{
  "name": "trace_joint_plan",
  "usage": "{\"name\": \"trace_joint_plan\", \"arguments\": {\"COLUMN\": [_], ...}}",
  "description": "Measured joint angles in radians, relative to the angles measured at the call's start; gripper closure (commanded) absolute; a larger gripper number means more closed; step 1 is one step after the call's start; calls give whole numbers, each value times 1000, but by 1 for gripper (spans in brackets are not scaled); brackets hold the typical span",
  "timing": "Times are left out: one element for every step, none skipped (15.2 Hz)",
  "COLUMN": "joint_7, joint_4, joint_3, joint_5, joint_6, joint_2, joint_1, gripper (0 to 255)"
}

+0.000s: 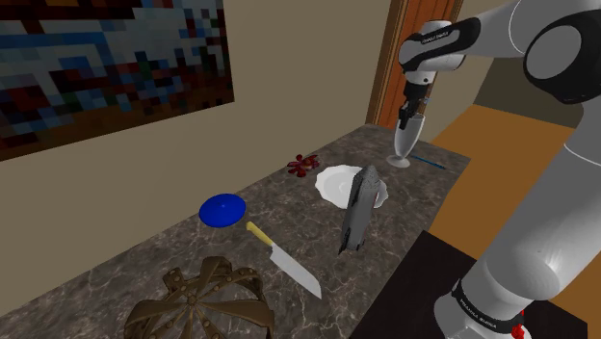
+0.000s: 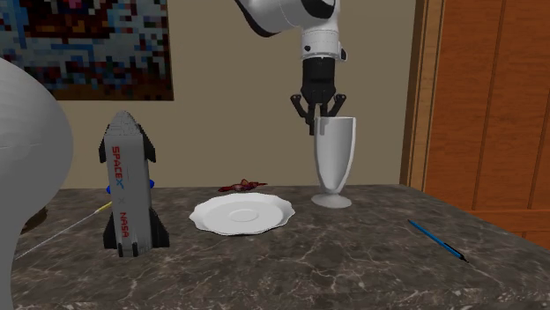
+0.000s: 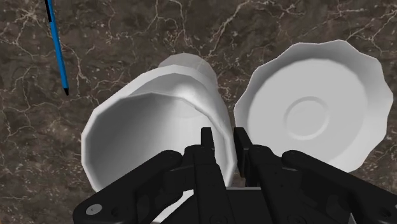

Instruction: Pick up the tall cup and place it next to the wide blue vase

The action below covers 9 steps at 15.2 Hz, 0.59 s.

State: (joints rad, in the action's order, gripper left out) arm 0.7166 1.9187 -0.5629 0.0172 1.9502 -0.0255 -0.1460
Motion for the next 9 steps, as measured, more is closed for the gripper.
{"name": "trace_joint_plan", "arguments": {"joint_7": [-1, -3, -2, -3, -6, -7, -8, -8, -7], "joint_4": [-9, -20, -36, -47, -54, -63, -76, -94, -112], "joint_3": [0, 1, 0, 0, 1, 1, 2, 2, 1], "joint_5": [-2, -5, -4, -6, -9, -10, -11, -9, -9], "joint_6": [-12, -27, -42, -56, -67, -78, -91, -107, -125], "joint_2": [3, 8, 7, 10, 15, 18, 18, 16, 16], "joint_1": [0, 1, 0, 0, 1, 2, 2, 2, 2], "gripper": [255, 255, 255, 255, 255, 255, 255, 255, 255]}}
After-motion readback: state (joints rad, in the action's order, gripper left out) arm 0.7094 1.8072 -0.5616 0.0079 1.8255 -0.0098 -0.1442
